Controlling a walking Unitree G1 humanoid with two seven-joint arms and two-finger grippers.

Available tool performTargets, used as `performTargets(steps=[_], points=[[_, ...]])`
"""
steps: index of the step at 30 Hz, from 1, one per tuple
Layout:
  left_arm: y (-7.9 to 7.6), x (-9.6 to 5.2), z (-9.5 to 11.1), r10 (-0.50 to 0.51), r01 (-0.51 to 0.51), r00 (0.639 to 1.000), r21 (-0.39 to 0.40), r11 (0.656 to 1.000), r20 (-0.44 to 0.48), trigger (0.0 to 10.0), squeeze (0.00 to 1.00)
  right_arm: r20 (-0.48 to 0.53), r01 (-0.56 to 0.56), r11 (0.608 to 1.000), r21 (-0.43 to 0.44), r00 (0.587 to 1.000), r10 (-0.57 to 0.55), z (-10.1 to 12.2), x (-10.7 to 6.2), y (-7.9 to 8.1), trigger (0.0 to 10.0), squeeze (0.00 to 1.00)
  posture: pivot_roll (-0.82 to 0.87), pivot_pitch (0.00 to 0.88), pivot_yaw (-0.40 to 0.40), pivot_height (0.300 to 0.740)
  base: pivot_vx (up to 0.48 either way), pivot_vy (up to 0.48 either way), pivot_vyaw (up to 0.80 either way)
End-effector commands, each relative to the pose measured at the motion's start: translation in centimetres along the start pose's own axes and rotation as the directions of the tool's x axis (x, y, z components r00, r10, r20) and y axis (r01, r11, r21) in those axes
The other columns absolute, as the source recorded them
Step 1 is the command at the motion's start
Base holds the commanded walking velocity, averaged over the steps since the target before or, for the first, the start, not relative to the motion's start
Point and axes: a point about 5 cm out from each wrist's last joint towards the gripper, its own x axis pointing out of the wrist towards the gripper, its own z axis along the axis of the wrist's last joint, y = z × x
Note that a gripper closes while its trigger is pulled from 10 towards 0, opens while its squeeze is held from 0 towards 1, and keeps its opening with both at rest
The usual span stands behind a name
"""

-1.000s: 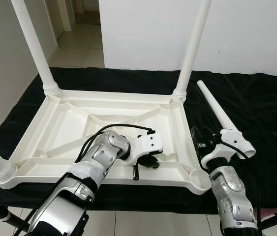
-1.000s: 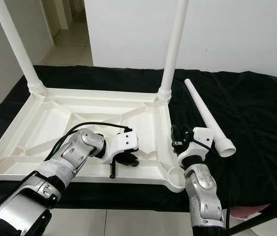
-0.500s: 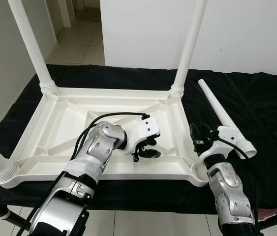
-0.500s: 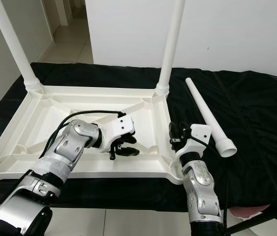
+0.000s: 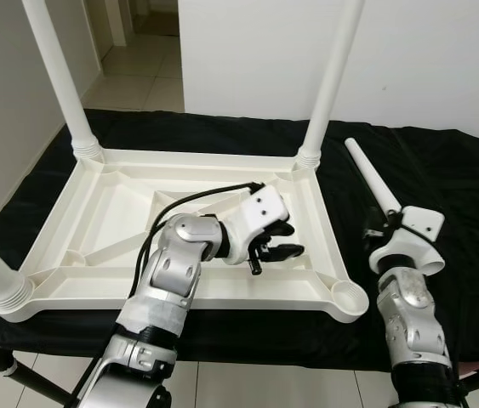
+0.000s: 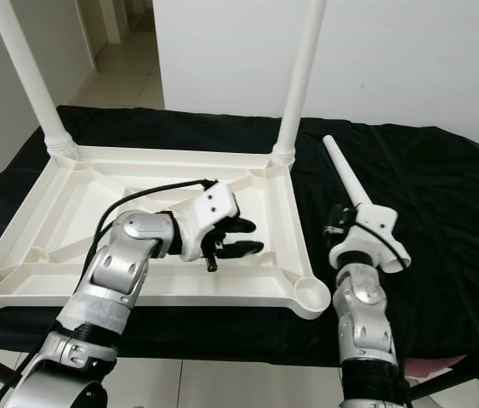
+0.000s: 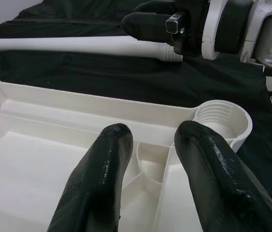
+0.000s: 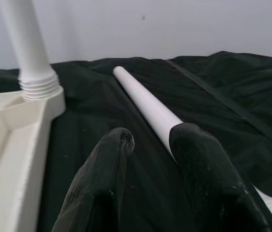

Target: Building children table

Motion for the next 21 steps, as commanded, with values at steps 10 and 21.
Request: performTargets(steps=[10, 21], points=[[0.5, -0.4, 0.3, 0.431, -0.429, 0.902, -0.071, 0.901, 0.025, 10.0, 0.0, -0.091, 0.238, 0.97, -0.041, 0.966, -0.241, -1.6, 1.3, -3.5, 10.0, 1.0, -0.03, 0.0, -0.056, 0.74, 0.0, 0.0, 0.0], [-0.5, 0.3, 1.3, 0.431, -0.427, 0.901, -0.087, 0.9, 0.045, 10.0, 0.0, -0.148, 0.237, 0.971, -0.01, 0.96, -0.236, -2.1, 2.0, -5.7, 10.0, 1.0, -0.03, 0.0, -0.057, 0.74, 0.0, 0.0, 0.0]])
